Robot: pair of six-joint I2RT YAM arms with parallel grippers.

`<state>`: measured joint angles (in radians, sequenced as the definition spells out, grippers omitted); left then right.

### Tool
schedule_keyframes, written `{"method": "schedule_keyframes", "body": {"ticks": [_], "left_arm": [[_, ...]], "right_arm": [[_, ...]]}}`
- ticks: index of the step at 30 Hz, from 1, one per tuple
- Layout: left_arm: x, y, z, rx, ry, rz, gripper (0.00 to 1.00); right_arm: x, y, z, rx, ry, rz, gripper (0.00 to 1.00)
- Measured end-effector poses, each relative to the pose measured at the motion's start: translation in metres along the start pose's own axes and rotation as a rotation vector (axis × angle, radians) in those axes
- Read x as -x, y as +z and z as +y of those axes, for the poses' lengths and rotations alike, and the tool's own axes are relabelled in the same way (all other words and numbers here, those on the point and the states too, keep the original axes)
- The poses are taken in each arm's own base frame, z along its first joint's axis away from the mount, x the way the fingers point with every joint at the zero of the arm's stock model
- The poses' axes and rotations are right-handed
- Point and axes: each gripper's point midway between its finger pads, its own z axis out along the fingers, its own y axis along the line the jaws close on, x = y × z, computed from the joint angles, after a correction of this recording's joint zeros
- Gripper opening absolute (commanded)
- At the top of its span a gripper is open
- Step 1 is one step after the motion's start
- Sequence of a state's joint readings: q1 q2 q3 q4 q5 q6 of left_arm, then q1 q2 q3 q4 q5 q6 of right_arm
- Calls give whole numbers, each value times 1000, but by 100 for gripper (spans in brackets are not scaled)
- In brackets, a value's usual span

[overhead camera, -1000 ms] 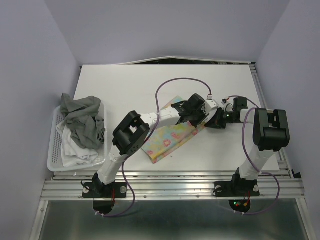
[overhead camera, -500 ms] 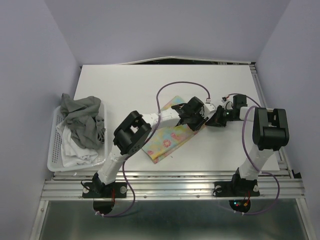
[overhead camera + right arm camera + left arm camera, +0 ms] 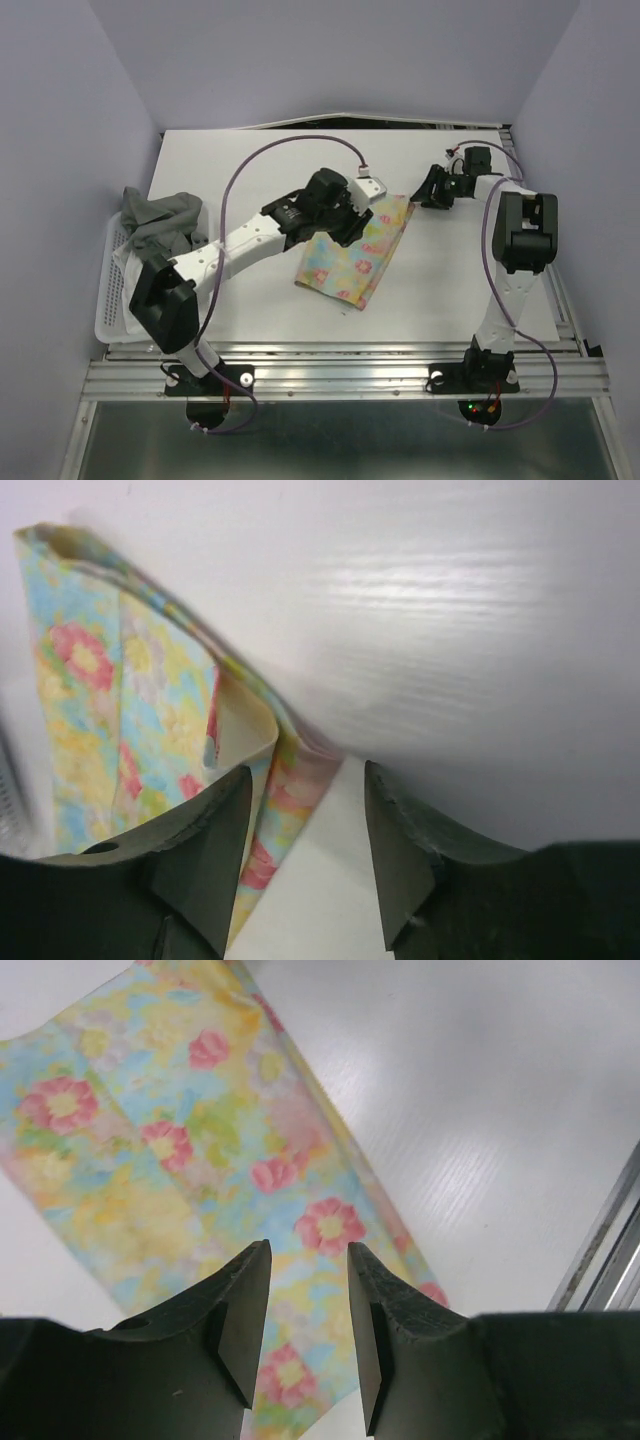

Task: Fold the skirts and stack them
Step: Fold the skirt

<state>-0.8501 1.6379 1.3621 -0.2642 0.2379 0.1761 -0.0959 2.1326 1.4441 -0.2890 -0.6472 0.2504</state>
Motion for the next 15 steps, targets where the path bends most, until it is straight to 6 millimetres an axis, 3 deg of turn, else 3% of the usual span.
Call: {"method": "schedule_keyframes", "body": {"ticks": [2,6,8,10,13,15], "left_arm": [[-9,-16,22,46,-13,-5,41],[-82,-28,47,109,-33,121,34],[-124,-25,37,80,-25,211,31],[-151,-22,22,41,-4,275,26],[-162,-10,-2,-18,52,304,22],[-161,4,-16,-56,80,294,19]], "right_arm": [[14,-1,4,-15,-38,-28,63],[10,-17,-2,-101,-60,-9,64],[2,-32,3,-127,-63,3,64],[-6,-47,12,-125,-69,5,63],[-35,-68,29,-87,-49,41,62],[-60,-71,34,-56,-18,91,61]]}}
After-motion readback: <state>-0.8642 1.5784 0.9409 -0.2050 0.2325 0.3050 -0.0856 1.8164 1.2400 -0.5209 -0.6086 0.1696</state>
